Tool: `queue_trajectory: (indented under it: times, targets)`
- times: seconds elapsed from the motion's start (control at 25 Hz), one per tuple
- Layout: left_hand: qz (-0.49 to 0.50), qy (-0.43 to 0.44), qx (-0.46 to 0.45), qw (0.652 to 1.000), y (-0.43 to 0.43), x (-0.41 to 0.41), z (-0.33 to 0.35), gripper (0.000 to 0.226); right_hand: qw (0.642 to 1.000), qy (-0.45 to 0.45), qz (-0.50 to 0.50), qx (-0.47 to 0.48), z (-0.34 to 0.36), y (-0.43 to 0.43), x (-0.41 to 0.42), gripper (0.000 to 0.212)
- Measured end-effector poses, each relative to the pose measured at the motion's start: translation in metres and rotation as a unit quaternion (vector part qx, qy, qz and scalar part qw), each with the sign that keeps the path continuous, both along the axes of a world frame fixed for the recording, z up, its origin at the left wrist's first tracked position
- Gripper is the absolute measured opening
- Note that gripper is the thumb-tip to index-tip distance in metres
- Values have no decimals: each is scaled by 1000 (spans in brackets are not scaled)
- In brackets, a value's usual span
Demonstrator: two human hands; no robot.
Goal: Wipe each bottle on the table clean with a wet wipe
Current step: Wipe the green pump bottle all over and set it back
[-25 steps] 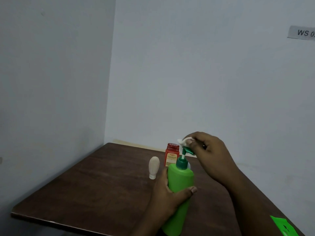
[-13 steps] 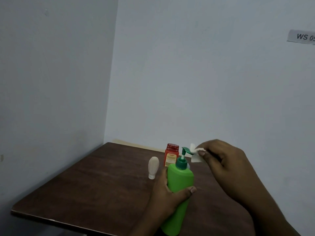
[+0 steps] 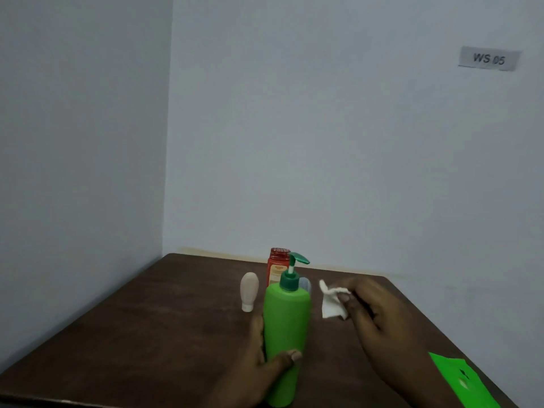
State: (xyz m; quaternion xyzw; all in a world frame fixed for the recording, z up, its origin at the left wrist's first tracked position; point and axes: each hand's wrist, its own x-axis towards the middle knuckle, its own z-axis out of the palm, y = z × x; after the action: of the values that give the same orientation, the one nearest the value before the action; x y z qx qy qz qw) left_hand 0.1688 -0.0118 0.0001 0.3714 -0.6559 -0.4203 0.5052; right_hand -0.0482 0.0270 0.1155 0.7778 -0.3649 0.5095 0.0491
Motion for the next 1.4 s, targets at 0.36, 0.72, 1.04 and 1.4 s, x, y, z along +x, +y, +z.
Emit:
queue_trajectory:
  times: [0.36,0.72,1.04,1.4]
  targets:
    - [53,-44,-10,998,-20,-12,-5,104,953,-171,-57,244,-108,-47,-41,36]
    - [56,-48,-17,997,-55,-96,-5,105,914,-285,-38,287,-132,-56,-48,29]
    - [20,-142,10,990,-59,-85,-6,91,897,-333,-49,286,-135,-54,-53,21]
    - [170,-127,24,977,-133,-140,6,73,883,-346,-55,313,-144,-60,-57,22]
